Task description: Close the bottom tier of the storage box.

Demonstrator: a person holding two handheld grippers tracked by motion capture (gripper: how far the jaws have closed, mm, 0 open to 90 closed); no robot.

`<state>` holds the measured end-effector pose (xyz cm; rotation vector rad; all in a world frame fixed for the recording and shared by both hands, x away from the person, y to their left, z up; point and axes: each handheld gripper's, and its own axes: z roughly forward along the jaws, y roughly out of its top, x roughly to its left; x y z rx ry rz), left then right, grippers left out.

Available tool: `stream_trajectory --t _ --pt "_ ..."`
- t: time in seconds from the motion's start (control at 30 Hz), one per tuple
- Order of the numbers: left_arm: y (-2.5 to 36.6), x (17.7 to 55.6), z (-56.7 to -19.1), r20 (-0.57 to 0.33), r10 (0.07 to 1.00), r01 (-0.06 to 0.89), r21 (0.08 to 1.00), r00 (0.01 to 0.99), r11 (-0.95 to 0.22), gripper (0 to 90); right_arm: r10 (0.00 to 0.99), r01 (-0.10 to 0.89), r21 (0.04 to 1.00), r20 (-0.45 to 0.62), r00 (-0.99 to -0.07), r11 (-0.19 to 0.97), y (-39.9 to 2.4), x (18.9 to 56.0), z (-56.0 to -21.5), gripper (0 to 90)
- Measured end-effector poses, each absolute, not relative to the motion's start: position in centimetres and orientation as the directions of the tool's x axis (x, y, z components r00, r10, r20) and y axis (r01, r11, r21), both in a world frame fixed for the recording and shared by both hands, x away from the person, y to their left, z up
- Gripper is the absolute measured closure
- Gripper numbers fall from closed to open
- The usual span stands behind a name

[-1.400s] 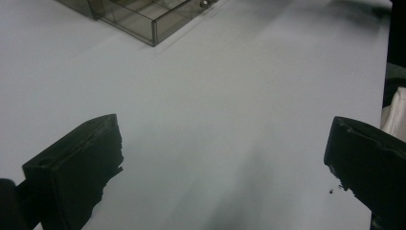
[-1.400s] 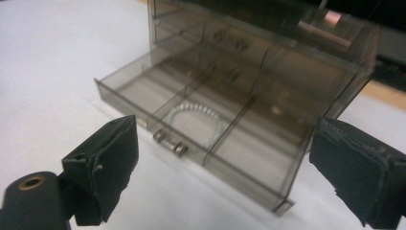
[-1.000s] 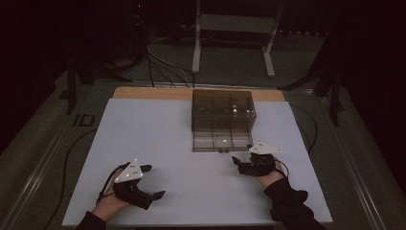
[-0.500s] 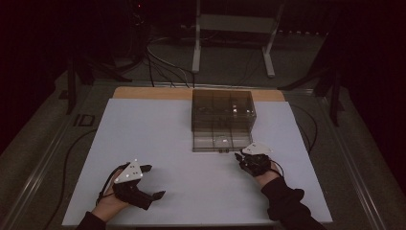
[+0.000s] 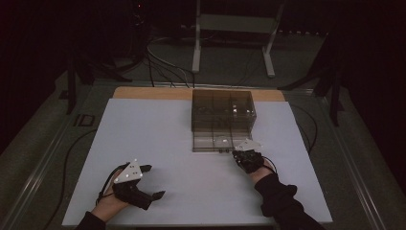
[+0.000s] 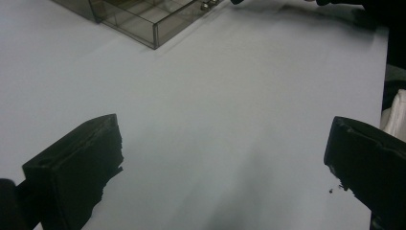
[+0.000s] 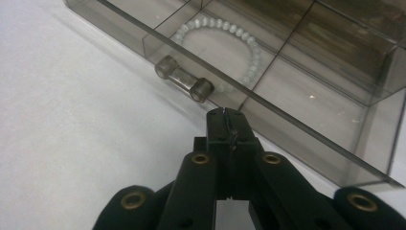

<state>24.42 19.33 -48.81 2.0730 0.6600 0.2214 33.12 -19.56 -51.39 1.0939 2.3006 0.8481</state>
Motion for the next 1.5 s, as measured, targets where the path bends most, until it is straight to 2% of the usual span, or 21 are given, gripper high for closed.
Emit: stream_trajectory --t 1.5 --pt "19.4 24.5 -48.8 -0.099 0.534 0.371 0.822 0.84 -0.432 0.0 0.824 0.557 0.687 -0.109 -0.556 0.467 -18.2 37.1 -51.8 90.0"
